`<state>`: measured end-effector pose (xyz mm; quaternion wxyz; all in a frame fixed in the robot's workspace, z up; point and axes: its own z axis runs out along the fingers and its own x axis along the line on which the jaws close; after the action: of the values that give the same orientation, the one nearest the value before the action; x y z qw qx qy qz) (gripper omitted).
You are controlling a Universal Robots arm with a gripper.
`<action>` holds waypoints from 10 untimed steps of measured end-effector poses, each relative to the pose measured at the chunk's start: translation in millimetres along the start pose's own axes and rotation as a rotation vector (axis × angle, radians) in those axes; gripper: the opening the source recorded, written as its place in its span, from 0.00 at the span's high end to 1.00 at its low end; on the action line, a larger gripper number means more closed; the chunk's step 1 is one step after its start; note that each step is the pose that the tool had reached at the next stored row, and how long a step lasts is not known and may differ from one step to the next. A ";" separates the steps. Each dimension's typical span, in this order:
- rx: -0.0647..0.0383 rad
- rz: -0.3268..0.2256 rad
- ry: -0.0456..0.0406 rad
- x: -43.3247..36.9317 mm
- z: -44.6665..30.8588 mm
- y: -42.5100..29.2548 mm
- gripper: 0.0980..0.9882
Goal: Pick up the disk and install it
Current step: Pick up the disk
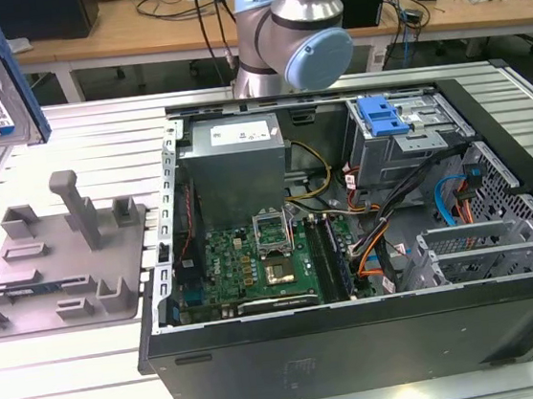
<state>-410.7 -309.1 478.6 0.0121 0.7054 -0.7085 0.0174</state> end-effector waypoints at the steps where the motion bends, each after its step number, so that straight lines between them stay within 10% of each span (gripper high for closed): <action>1: 0.000 0.000 -0.0001 0.4 -6.1 -0.5 0.70; 10: 0.000 0.000 -0.0004 2.9 -6.9 -6.3 0.70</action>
<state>-404.4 -311.7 485.6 0.0120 0.7054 -0.7085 0.0173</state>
